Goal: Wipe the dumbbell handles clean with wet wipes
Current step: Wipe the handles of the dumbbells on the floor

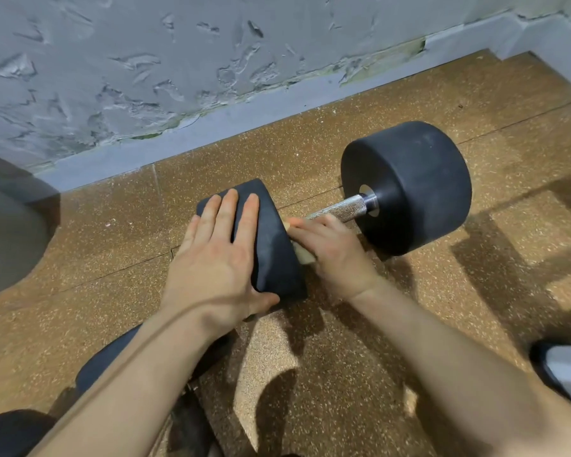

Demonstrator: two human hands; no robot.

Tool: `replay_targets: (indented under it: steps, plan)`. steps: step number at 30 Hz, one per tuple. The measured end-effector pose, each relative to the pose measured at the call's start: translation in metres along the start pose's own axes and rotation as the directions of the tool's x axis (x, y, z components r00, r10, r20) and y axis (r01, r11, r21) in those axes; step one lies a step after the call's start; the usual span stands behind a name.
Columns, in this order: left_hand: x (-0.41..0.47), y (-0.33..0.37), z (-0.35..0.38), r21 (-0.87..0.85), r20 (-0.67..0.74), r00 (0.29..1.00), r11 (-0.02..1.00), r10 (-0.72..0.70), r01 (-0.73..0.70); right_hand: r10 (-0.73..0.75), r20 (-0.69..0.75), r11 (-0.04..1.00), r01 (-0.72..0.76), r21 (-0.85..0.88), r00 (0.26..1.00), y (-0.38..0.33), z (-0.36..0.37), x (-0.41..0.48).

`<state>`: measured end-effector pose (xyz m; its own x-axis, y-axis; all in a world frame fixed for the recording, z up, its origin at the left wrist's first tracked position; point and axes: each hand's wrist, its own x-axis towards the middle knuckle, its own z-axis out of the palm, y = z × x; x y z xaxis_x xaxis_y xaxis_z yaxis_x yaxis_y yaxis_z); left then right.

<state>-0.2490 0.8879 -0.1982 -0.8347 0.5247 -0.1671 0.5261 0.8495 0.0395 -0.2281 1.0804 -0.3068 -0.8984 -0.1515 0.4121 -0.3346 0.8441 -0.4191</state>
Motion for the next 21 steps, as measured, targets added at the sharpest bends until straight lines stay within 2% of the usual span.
replay_targets:
  steps: [2,5,6,7,8,10,11,12,13,14,16,18,21]
  plan:
    - [0.003,-0.003,-0.001,-0.018,0.014,1.0,1.0,0.005,-0.005,0.031,-0.068,0.997,-0.036,-0.072,0.997,0.02,-0.012,0.0]
    - [0.007,-0.007,-0.002,-0.051,0.024,1.0,0.999,0.005,-0.004,0.216,-0.303,0.966,-0.249,-0.075,0.928,0.026,-0.025,0.003]
    - [0.009,-0.008,-0.004,-0.06,0.029,1.0,0.998,0.005,-0.003,0.282,-0.289,0.946,-0.316,-0.077,0.915,0.021,-0.025,0.006]
    - [0.011,-0.009,-0.005,-0.068,0.037,0.999,0.998,0.006,-0.003,0.346,-0.197,0.925,-0.369,-0.093,0.917,0.014,-0.021,0.01]
    - [0.014,-0.009,-0.007,-0.07,0.046,0.999,0.998,0.005,-0.002,0.355,-0.078,0.927,-0.362,-0.102,0.931,0.006,-0.016,0.012]
    - [0.02,-0.008,-0.01,-0.049,0.067,0.998,0.999,-0.001,0.005,0.195,0.115,0.979,-0.188,-0.073,0.974,-0.008,-0.003,0.012]
    - [0.023,-0.008,-0.011,-0.036,0.074,0.997,0.999,-0.009,0.011,0.091,0.163,0.994,-0.079,-0.078,0.982,-0.008,0.001,0.01]
    - [0.025,-0.007,-0.012,-0.026,0.079,0.997,1.0,-0.015,0.017,0.033,0.176,0.994,-0.014,-0.109,0.984,-0.002,0.003,0.008]
    - [0.027,-0.006,-0.012,-0.019,0.081,0.996,1.0,-0.024,0.025,0.047,0.182,0.988,-0.02,-0.15,0.982,0.006,0.001,0.008]
    - [0.028,-0.006,-0.012,-0.015,0.08,0.996,0.999,-0.03,0.032,0.123,0.166,0.975,-0.088,-0.205,0.978,0.016,-0.005,0.01]
    - [0.029,-0.006,-0.012,-0.013,0.074,0.997,0.999,-0.037,0.038,0.307,0.031,0.92,-0.289,-0.267,0.951,0.03,-0.017,0.016]
    - [0.03,-0.006,-0.011,-0.024,0.063,0.997,0.999,-0.04,0.042,0.374,-0.039,0.897,-0.372,-0.239,0.927,0.022,-0.021,0.023]
    - [0.026,-0.002,-0.01,-0.011,0.032,0.998,0.999,-0.05,0.051,0.277,0.135,0.96,-0.27,-0.068,0.951,-0.006,-0.009,0.029]
